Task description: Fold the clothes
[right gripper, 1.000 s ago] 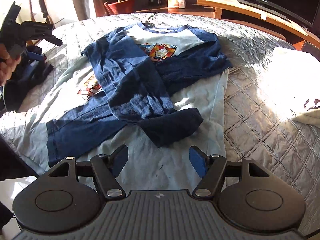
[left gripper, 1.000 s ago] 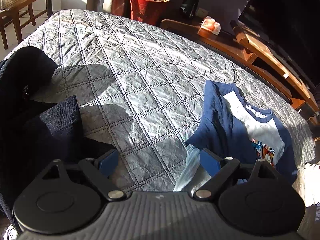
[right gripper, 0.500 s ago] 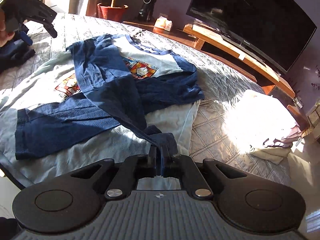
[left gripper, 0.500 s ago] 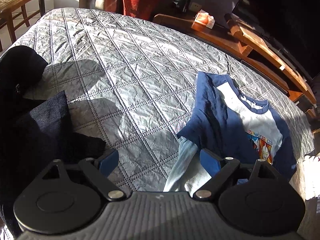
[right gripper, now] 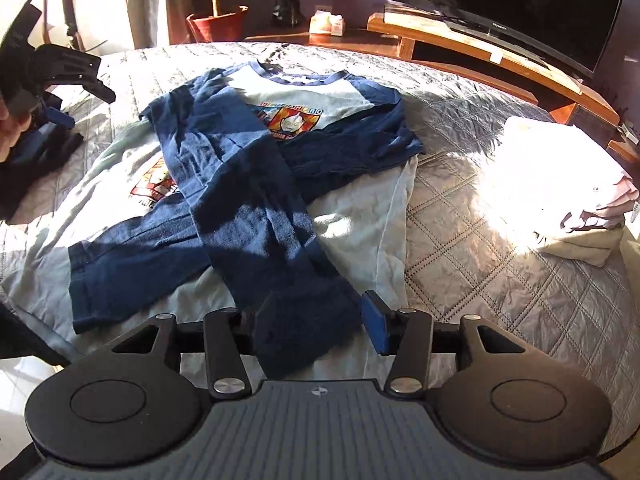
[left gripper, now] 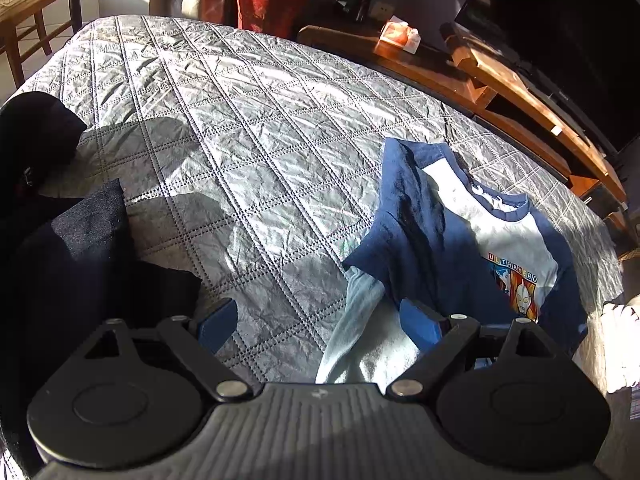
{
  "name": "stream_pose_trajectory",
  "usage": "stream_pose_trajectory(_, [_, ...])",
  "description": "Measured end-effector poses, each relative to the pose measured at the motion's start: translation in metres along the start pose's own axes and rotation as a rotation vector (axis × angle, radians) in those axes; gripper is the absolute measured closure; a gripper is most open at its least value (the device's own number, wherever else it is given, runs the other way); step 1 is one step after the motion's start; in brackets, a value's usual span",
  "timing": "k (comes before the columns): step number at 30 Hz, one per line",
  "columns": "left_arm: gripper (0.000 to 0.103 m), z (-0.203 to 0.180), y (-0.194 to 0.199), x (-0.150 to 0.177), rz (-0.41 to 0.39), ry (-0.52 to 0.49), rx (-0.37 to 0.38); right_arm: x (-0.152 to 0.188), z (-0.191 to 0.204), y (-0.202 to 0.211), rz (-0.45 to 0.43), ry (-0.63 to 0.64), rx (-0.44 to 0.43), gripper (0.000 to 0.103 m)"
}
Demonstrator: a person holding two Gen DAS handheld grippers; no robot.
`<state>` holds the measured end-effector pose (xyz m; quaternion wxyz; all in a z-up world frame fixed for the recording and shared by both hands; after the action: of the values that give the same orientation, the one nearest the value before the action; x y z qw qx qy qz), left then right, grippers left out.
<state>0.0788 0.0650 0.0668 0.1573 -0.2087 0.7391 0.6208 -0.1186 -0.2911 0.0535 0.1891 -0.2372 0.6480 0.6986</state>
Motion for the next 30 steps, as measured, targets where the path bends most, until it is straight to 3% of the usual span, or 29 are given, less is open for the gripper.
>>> stream_pose_trajectory(3, [0.017, -0.001, 0.0, 0.0, 0.002, -0.005, 0.001, 0.007, 0.015, -0.015, 0.049, 0.084, -0.048, 0.051])
stream_pose_trajectory(8, [0.017, -0.001, -0.001, 0.001, 0.004, -0.008, -0.001, 0.02, 0.004, -0.036, 0.101, -0.002, -0.069, 0.061])
stream_pose_trajectory(10, [0.017, -0.001, -0.001, 0.001, 0.005, -0.009, -0.001, 0.022, 0.003, -0.035, 0.107, 0.006, -0.059, 0.072])
stream_pose_trajectory(11, [0.017, -0.001, -0.001, 0.001, 0.005, -0.009, 0.0, 0.023, 0.004, -0.034, 0.113, 0.024, -0.055, 0.091])
stream_pose_trajectory(12, [0.017, -0.001, -0.001, 0.001, 0.004, -0.009, 0.001, 0.023, 0.005, -0.033, 0.123, 0.04, -0.052, 0.098])
stream_pose_trajectory(17, [0.017, -0.005, -0.003, 0.003, 0.011, -0.026, 0.001, 0.025, 0.006, -0.021, 0.157, 0.105, -0.036, 0.099])
stream_pose_trajectory(23, [0.017, -0.007, -0.003, 0.004, 0.008, -0.036, 0.003, 0.028, -0.005, -0.015, 0.18, 0.094, -0.023, 0.099])
stream_pose_trajectory(25, [0.017, -0.007, -0.004, 0.005, 0.015, -0.045, 0.0, 0.027, -0.002, -0.015, 0.205, 0.087, -0.049, 0.095])
stream_pose_trajectory(26, [0.017, -0.008, -0.004, 0.005, 0.016, -0.047, 0.001, 0.026, -0.001, -0.015, 0.218, 0.083, -0.064, 0.086])
stream_pose_trajectory(27, [0.017, -0.008, -0.004, 0.005, 0.016, -0.049, 0.002, 0.022, -0.004, -0.012, 0.196, 0.039, -0.092, 0.081])
stream_pose_trajectory(30, [0.017, -0.009, -0.004, 0.006, 0.015, -0.051, 0.006, 0.009, -0.024, -0.002, 0.091, -0.158, -0.17, 0.077])
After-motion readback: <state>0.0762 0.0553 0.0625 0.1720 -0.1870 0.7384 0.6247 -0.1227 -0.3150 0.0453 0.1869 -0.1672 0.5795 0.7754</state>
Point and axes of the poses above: each gripper's, at about its wrist camera, not at the fingertips, and y roughly against the way its jaws point, z to its left, x to its underside, the point moved 2 cm from there along -y, roughly the way its jaws point, and after that the axes turned 10 degrees about -y, right-handed, at the moved point
